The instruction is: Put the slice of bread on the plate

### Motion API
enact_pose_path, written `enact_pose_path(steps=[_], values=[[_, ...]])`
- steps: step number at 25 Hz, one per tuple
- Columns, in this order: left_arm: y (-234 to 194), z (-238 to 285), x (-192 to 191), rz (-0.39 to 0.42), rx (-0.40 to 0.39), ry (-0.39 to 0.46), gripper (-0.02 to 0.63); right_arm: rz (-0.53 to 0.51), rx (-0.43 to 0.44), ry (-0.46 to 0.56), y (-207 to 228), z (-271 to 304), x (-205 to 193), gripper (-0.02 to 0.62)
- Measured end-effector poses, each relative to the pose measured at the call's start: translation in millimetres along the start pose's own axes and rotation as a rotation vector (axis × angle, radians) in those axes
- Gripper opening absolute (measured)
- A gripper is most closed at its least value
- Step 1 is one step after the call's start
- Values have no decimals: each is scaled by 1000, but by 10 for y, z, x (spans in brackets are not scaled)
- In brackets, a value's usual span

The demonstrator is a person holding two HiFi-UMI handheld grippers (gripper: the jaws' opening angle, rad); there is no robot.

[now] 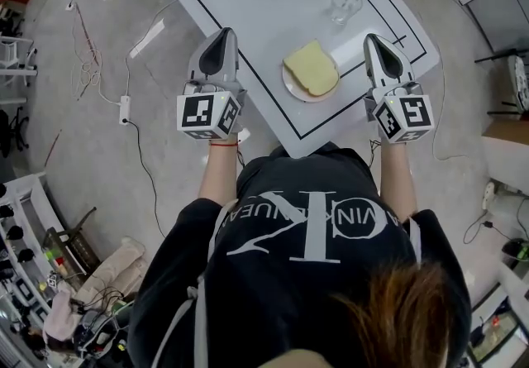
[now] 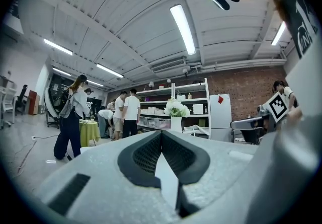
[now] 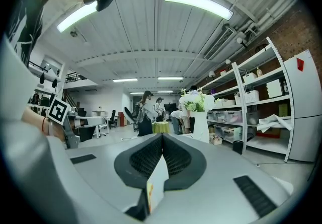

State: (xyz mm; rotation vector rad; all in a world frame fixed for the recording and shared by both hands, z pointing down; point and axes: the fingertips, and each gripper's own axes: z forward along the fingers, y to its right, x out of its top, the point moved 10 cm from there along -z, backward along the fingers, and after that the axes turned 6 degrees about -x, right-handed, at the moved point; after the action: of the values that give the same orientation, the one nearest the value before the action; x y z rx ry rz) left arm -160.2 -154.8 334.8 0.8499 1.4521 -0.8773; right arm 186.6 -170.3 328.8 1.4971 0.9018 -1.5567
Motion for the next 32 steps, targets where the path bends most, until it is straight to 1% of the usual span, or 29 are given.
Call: enact_pose_path(steps=[13, 32], values=[[-53, -65, 62, 8, 25, 16, 11, 0, 1, 22, -3, 30, 59, 2], [-13, -97, 98, 7, 27, 15, 11, 17, 15, 13, -3, 7, 58, 2]])
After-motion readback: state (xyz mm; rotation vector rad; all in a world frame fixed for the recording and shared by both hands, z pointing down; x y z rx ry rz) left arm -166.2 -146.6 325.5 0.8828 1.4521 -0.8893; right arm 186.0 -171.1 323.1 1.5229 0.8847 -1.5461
